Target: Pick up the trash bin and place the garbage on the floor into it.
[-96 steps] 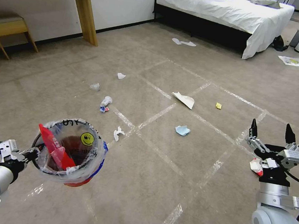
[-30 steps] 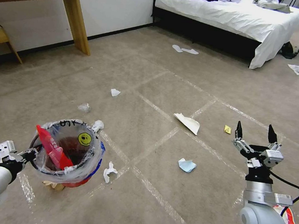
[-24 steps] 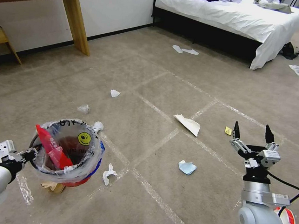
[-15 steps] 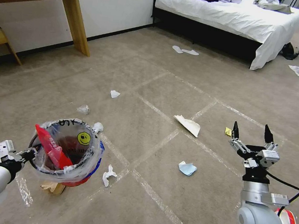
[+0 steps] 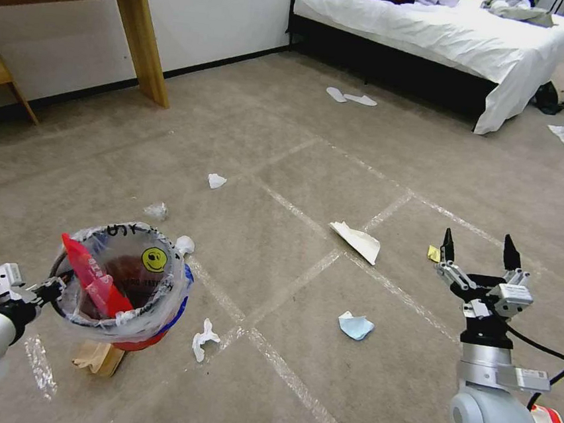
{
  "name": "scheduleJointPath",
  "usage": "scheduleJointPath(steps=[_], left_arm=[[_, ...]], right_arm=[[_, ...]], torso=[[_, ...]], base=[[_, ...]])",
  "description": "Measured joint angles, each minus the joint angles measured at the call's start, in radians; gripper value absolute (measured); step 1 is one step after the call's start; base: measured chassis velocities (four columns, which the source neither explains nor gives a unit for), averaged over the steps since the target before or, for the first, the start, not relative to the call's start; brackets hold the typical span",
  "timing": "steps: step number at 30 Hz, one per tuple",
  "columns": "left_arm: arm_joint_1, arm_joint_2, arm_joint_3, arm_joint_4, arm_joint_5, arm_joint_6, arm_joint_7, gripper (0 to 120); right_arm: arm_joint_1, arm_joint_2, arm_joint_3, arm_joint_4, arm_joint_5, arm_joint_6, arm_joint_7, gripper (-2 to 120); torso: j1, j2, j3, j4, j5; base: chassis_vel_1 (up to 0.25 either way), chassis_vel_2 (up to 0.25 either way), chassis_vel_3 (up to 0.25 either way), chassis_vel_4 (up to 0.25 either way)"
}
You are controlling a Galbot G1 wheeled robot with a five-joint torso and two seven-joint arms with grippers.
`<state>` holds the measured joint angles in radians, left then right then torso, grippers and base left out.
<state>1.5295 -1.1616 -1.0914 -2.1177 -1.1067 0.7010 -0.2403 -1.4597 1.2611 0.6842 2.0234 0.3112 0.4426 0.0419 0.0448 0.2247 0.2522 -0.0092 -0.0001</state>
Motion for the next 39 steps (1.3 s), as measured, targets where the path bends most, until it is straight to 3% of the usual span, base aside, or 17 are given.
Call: scheduleJointPath(steps=[16,39], left_arm=[[-0.003,0.012,-0.029,0.017,-0.011,-0.001,0.0,3],[-0.014,-0.003,-0.02,0.035,-0.002,-0.006,0.003,3]], right_arm=[[0.012,0.002,-0.008,-0.011,-0.011,-0.008,0.0,100],[0.031,0.001,-0.021,-0.05,-0.012,-0.002,0.0,100]], torso=[[0.0,0.0,0.0,0.0001,0.0],[0.0,0.0,0.0,0.0,0.0001]], base=[[0.0,0.0,0.0,0.0],[-0.053,0.051,0.057,-0.045]])
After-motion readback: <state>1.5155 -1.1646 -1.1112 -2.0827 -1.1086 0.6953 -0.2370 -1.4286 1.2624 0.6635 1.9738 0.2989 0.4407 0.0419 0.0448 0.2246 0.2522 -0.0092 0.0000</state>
